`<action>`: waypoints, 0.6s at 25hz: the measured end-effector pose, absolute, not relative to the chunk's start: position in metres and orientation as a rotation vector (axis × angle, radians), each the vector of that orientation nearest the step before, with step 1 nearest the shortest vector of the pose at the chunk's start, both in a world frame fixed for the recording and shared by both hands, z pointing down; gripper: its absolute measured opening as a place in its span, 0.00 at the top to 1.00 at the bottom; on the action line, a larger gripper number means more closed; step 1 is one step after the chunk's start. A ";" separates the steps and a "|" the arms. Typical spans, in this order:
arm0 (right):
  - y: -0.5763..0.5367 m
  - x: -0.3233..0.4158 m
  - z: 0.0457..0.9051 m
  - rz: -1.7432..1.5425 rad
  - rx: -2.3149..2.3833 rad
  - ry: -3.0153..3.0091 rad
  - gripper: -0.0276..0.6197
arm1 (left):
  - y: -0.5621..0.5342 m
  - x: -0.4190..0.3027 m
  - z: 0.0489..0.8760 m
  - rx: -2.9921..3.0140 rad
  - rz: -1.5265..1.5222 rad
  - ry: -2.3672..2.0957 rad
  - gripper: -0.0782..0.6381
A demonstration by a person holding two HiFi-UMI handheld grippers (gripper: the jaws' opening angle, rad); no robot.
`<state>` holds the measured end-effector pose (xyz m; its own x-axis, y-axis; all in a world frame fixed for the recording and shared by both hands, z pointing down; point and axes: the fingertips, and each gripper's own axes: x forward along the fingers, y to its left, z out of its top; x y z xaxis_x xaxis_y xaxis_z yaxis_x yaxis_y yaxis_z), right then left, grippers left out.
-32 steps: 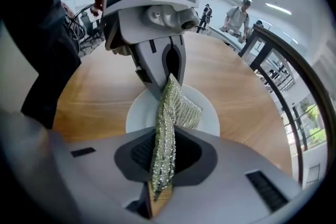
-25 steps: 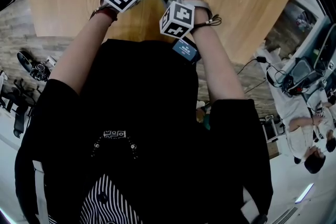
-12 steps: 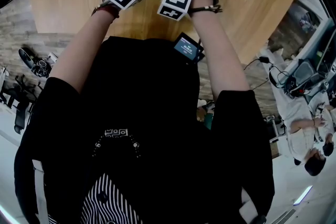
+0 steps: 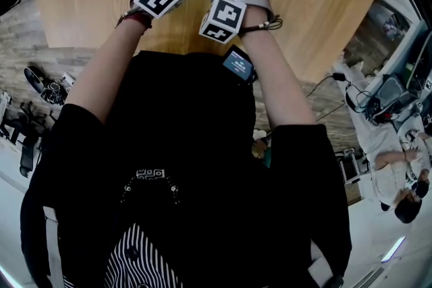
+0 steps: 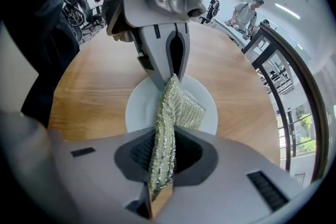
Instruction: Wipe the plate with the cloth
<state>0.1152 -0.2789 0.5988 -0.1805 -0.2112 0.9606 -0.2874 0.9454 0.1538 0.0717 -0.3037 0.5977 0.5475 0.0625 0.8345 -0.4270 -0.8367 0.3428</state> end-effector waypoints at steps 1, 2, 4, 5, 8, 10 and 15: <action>-0.284 0.120 0.600 0.047 0.388 -1.762 0.89 | -0.303 0.072 0.598 2.270 1.254 -0.292 0.89; -0.294 0.126 0.601 0.019 0.415 -1.753 0.89 | -0.302 0.072 0.598 2.271 1.257 -0.289 0.89; -0.318 0.137 0.601 0.004 0.474 -1.735 0.89 | -0.302 0.074 0.599 2.273 1.260 -0.280 0.89; -0.328 0.140 0.600 0.022 0.491 -1.728 0.89 | -0.303 0.075 0.599 2.275 1.258 -0.276 0.89; -0.341 0.141 0.599 0.058 0.497 -1.711 0.89 | -0.305 0.077 0.600 2.268 1.243 -0.281 0.89; -0.332 0.141 0.600 0.059 0.495 -1.704 0.88 | -0.305 0.077 0.601 2.265 1.241 -0.286 0.89; -0.277 0.121 0.600 0.081 0.421 -1.729 0.89 | -0.304 0.076 0.600 2.272 1.250 -0.272 0.89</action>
